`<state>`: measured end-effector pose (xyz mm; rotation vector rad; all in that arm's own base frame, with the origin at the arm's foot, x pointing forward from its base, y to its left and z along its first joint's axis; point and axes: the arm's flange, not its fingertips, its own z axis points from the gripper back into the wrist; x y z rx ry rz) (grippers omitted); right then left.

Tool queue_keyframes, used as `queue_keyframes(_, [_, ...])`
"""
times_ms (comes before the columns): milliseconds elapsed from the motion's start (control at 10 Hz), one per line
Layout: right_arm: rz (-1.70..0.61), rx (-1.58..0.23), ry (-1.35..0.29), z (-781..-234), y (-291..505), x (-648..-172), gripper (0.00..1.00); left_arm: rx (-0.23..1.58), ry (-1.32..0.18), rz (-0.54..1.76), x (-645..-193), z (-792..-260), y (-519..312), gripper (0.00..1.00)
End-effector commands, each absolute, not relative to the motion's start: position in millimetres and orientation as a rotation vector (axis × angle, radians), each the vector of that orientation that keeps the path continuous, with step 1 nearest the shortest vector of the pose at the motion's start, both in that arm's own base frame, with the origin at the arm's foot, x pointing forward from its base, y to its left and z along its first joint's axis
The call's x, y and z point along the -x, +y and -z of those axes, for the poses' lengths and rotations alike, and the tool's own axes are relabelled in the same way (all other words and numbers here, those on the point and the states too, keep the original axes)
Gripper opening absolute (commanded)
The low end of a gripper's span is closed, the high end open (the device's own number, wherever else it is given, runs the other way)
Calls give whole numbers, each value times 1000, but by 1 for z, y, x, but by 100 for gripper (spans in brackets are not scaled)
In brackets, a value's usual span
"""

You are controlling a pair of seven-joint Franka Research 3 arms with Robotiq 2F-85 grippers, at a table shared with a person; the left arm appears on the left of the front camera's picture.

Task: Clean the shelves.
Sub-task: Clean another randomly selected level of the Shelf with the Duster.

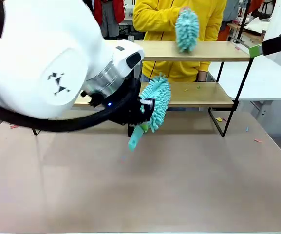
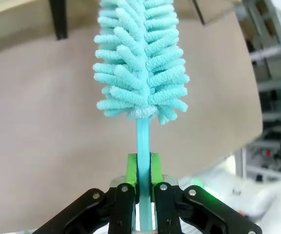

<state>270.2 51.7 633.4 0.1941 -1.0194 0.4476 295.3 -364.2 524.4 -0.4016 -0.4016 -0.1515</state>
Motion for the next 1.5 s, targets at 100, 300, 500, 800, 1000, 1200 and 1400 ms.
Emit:
queue_keyframes(100, [-446, -194, -1017, -633, 51, -270, 100, 331, -470, -19, -316, -537, -415, 12])
queue_keyframes(300, [-446, -194, -1017, -633, 51, -270, 100, 280, -467, -32, -340, -533, -442, 12])
queue_keyframes(500, [-446, -194, -1017, -633, 51, -270, 100, 249, -472, -36, -356, -526, -467, 12])
queue_keyframes(800, [-446, -194, -1017, -633, 51, -270, 100, 210, -420, -47, -368, -516, -485, 12])
queue_keyframes(1000, [-446, -194, -1017, -633, 51, -270, 100, 222, -415, -34, -373, -513, -492, 12])
queue_keyframes(1200, [-446, -194, -1017, -633, 51, -270, 100, 246, -431, 26, -373, -514, -503, 12])
queue_keyframes(1400, [-446, -194, -1017, -633, 51, -270, 100, 248, -455, 54, -378, -511, -518, 12])
